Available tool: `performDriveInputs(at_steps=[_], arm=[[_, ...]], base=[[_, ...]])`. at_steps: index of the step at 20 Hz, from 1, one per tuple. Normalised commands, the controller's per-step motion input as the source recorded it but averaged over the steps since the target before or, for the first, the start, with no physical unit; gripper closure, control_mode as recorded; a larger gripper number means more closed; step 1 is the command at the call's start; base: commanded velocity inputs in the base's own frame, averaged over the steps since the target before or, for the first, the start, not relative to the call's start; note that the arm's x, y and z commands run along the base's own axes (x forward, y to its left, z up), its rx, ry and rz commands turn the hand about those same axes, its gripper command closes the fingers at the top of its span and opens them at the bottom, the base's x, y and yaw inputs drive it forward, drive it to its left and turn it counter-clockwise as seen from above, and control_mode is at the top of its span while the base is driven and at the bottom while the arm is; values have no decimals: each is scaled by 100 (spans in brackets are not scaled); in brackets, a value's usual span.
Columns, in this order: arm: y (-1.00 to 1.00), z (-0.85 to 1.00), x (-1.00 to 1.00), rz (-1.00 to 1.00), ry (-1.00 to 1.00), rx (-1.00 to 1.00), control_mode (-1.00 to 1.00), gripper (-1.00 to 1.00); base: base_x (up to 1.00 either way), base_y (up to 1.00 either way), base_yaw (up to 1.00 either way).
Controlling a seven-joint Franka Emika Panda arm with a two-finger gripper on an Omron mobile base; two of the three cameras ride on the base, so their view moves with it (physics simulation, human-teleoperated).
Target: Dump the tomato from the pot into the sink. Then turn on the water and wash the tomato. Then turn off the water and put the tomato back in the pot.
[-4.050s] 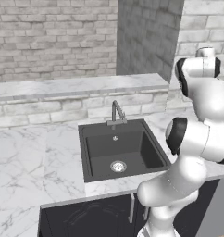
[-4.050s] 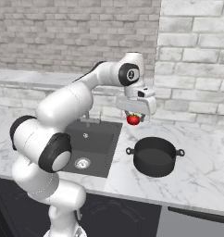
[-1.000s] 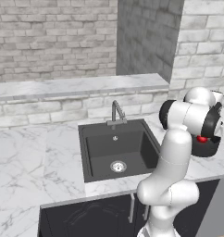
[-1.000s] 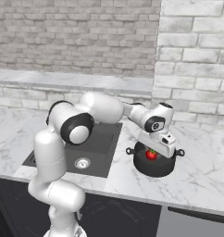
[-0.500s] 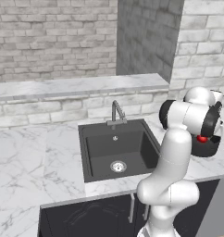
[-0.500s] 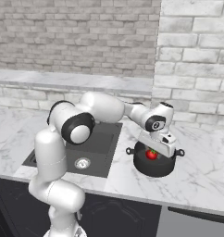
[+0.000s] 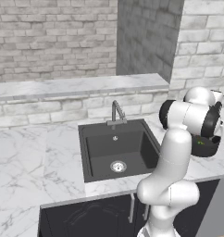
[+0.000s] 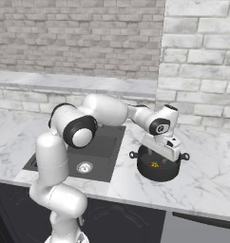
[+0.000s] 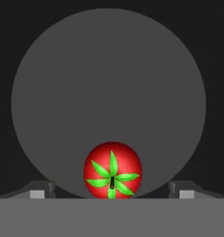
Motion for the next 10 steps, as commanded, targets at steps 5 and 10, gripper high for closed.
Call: performDriveInputs(at_steps=[5, 10], arm=[[0, 16, 0, 0, 3, -1, -100, -100], [1, 53, -4, 0, 0, 1, -100, -100]], base=[[0, 0, 0], [0, 0, 0]])
